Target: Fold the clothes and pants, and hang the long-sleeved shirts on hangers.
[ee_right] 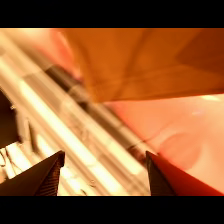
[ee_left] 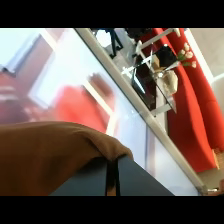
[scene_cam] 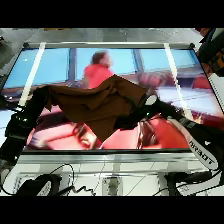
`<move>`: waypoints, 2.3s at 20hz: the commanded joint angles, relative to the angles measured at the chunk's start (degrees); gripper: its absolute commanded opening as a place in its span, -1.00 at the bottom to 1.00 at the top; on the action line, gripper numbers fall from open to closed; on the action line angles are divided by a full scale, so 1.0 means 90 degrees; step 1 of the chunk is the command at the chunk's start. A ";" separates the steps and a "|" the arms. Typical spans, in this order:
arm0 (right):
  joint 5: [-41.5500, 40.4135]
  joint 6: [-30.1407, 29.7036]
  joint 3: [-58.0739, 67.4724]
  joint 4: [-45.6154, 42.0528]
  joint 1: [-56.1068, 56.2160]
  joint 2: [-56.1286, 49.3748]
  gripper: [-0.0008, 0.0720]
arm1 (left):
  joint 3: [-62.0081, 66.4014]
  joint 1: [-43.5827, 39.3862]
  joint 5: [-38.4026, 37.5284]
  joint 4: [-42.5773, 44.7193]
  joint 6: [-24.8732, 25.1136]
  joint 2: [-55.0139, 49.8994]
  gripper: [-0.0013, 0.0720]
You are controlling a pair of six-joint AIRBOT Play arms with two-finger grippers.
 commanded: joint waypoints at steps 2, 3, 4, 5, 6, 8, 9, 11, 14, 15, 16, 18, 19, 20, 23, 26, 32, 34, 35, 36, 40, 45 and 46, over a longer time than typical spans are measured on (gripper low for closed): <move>-0.1270 0.0974 -0.0474 0.0537 0.1226 0.0000 0.60 | -0.0002 0.0007 -0.0012 0.0000 -0.0459 -0.0012 -0.91; -0.1579 0.1258 -0.0474 0.0410 0.1423 -0.0002 0.60 | -0.0002 0.0007 -0.0012 -0.0002 -0.0459 -0.0012 -0.91; -0.1792 0.1744 -0.0474 0.0168 0.1571 -0.0007 0.60 | -0.0002 0.0007 -0.0012 -0.0002 -0.0459 -0.0012 -0.91; -0.1863 0.2256 -0.0474 -0.0022 0.1656 -0.0029 0.60 | -0.0002 0.0007 -0.0012 -0.0002 -0.0459 -0.0012 -0.91; -0.1897 0.2635 -0.0474 -0.0092 0.1707 -0.0078 0.60 | -0.0002 0.0007 -0.0012 -0.0002 -0.0459 -0.0012 -0.91; -0.2115 0.2941 -0.0474 -0.0019 0.1756 -0.0194 0.55 | -0.0002 0.0007 -0.0012 -0.0002 -0.0459 -0.0012 -0.91; -0.2278 0.3070 -0.0474 0.0029 0.1766 -0.0253 0.52 | -0.0002 0.0005 -0.0010 -0.0002 -0.0459 -0.0012 -0.91; -0.2489 0.3385 -0.0474 0.0170 0.1768 -0.0364 0.51 | -0.0002 0.0007 -0.0010 -0.0002 -0.0459 -0.0012 -0.91; -0.2871 0.3436 -0.0471 0.0454 0.1768 -0.0408 -0.02 | -0.0002 0.0005 -0.0010 -0.0002 -0.0459 -0.0012 -0.91; -0.3077 0.3436 -0.0471 0.0483 0.1768 -0.0408 -0.20 | -0.0002 0.0007 -0.0010 -0.0002 -0.0459 -0.0012 -0.91; -0.3293 0.3434 -0.0471 0.0481 0.1768 -0.0408 -0.35 | -0.0002 0.0007 -0.0010 -0.0002 -0.0459 -0.0012 -0.91; -0.3405 0.3407 -0.0418 0.0459 0.1761 -0.0406 -0.92 | -0.0002 0.0007 -0.0010 -0.0002 -0.0459 -0.0012 -0.91; -0.3410 0.3271 -0.0350 0.0459 0.1753 -0.0406 -0.96 | -0.0002 0.0007 -0.0010 -0.0002 -0.0459 -0.0012 -0.91; -0.3407 0.3016 -0.0250 0.0454 0.1749 -0.0406 -0.96 | -0.0002 0.0007 -0.0010 -0.0002 -0.0459 -0.0010 -0.91; -0.3417 0.2480 0.0138 0.0253 0.1617 -0.0333 -0.96 | -0.0002 0.0007 0.0000 -0.0007 -0.0459 0.0007 -0.91; -0.3446 0.2480 0.0498 -0.0821 0.1219 0.0017 -0.96 | -0.0002 0.0007 0.0039 -0.0005 -0.0459 0.0041 -0.91; -0.3113 0.2480 0.0639 -0.2798 0.0005 0.1224 -0.96 | -0.0002 -0.0039 0.0719 -0.2174 -0.0459 0.0119 -0.91; -0.3077 0.2475 0.0639 -0.3249 -0.0350 0.1746 -0.96 | -0.0002 -0.0036 0.1751 -0.2569 -0.0459 0.0119 -0.91; -0.3089 0.2470 0.0639 -0.3446 -0.0500 0.2047 -0.96 | -0.0002 -0.0039 0.2361 -0.2824 -0.0461 0.0119 -0.91; -0.3128 0.2438 0.0639 -0.3604 -0.0634 0.2365 -0.96 | -0.0002 -0.0036 0.2914 -0.3079 -0.0459 0.0119 -0.91; -0.3742 0.1746 0.0639 -0.3747 -0.0857 0.3689 -0.96 | -0.0002 -0.0039 0.4660 -0.3891 -0.0461 0.0119 -0.91; -0.4949 0.1469 0.0639 -0.3847 -0.0850 0.5098 -0.96 | -0.0002 -0.0041 0.5455 -0.3954 -0.0461 0.0119 -0.91; -0.5010 0.1469 0.0639 -0.3864 -0.0850 0.5280 -0.96 | -0.0002 -0.0049 0.5476 -0.3946 -0.0459 0.0119 -0.91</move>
